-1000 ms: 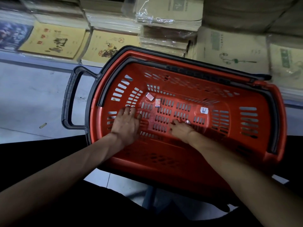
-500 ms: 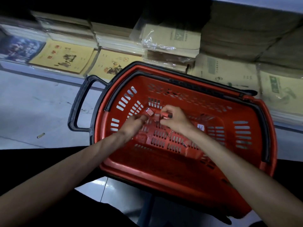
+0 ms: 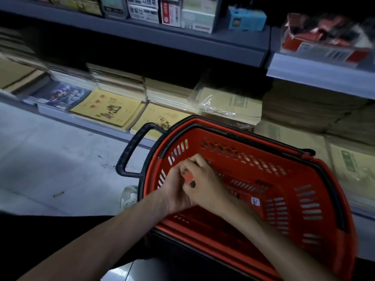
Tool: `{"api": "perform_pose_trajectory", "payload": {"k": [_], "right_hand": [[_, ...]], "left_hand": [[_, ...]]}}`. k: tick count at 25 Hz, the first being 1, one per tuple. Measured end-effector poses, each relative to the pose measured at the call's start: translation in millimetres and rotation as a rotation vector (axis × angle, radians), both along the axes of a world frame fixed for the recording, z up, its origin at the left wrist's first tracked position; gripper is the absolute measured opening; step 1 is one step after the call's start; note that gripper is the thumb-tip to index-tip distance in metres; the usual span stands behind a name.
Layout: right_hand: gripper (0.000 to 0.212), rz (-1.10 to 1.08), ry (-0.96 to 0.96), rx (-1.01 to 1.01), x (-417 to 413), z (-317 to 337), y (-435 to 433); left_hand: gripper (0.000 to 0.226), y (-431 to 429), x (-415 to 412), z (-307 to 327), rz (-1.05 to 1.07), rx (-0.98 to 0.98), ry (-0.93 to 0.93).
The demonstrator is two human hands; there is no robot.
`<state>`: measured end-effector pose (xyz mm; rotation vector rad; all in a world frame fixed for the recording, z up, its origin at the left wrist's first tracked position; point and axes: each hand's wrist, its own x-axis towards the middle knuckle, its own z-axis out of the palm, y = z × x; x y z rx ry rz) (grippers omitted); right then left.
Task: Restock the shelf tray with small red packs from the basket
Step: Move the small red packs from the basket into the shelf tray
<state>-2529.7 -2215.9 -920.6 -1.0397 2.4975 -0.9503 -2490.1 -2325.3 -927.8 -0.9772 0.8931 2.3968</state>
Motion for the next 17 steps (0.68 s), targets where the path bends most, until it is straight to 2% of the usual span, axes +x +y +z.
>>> {"api": "perform_pose_trajectory", "payload": {"k": [7,10,13,17], "right_hand": [[0.020,0.132,0.109,0.096,5,8,4],[0.013,0.160,0.154,0.102,7,10,4],[0.019,0.171,0.153,0.089,9,9,8],[0.026,0.187,0.113,0.064,5,8,13]], "left_hand": [[0.050,-6,-1,1,0.072,-0.073,-0.017],[0.041,-8,-2,2,0.078,-0.090,0.004],[0.036,-9,-1,4,0.051,-0.084,0.004],[0.052,-9,-2,6,0.036,-0.024,0.021]]}}
